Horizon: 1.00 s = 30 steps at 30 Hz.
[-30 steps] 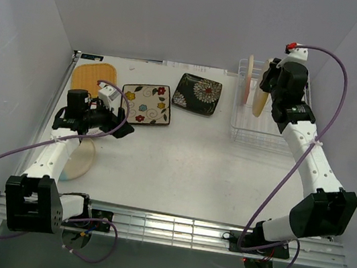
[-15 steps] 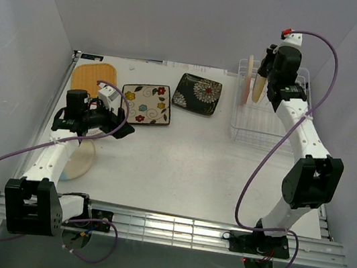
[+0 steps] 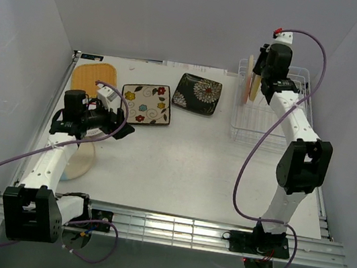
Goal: Load the plates into the dish rack
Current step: Insert the plate into the dish rack.
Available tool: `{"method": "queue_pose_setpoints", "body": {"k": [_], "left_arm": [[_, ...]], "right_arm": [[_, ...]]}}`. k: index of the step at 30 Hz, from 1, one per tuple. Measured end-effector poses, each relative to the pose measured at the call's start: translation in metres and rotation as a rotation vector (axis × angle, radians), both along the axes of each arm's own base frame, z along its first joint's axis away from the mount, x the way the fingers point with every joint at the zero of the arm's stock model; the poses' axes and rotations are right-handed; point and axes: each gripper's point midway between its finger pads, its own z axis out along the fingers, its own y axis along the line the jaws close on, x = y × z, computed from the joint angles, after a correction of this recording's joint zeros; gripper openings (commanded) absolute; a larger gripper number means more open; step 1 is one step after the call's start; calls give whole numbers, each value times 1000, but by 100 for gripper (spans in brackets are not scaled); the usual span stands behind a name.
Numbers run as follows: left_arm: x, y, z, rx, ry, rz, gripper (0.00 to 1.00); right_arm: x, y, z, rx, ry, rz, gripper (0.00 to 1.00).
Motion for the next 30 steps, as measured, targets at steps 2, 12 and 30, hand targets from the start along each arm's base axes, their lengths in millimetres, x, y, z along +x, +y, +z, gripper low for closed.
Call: {"method": "queue_pose_setpoints", "body": {"k": [2,12,30], "left_arm": [[-1,0,2,1,-9,0,98],[-1,0,4,3,-16,3,98],[-1,1,4,7,-31,6,98]], "right_arm": [[4,-1,-7,-5,9,-1,8],[26,-9,-53,-23,60,-16,8],[42,-9,-50,-64,23,-3,8]]}}
